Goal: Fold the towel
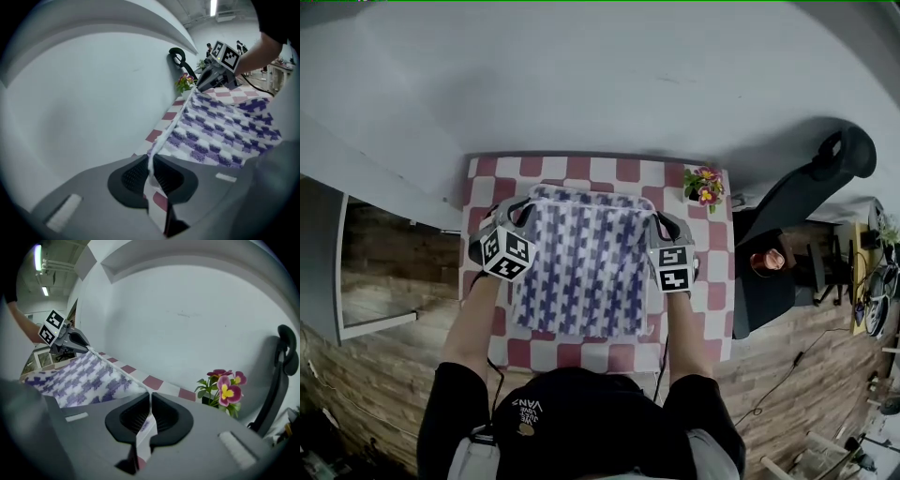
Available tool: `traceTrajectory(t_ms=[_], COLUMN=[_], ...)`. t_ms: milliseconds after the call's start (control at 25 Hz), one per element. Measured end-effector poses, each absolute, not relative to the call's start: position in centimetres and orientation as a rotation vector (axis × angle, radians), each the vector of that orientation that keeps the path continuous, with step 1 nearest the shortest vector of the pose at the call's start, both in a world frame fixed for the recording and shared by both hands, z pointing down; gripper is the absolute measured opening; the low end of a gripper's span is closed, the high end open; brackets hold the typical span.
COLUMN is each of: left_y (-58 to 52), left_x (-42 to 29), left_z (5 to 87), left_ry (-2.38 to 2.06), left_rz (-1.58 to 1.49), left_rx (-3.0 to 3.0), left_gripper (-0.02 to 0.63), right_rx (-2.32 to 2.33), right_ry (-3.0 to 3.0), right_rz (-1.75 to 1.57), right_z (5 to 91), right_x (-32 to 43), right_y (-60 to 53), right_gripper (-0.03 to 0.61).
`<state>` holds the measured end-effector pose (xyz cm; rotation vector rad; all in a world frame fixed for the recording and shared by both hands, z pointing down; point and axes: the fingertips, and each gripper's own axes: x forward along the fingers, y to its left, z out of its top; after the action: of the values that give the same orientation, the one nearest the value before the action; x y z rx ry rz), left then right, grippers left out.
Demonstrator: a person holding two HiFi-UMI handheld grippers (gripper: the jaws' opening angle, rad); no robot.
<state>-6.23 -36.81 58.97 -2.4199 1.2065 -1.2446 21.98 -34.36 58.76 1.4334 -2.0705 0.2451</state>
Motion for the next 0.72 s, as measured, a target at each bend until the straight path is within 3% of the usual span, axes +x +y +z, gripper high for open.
traceTrajectory(t_ms=[480,720], left_y=[-40.9,-42.0], left_x=[-6.4,-8.5], left_z=[65.4,66.2], left_ry=[1.295,1.523], left_rz=[-1.405,-1.408], left_rx=[-2.497,-2.597], left_gripper=[0.045,0.158], right_rx=[1.374,1.514], right_ry=[-1.966,-1.933], right_rz=[0.344,0.524], right_z=[65.1,65.8], right_x=[22.4,24.2], right_y=[-37.7,-38.1], right_gripper=[0.026,0.12])
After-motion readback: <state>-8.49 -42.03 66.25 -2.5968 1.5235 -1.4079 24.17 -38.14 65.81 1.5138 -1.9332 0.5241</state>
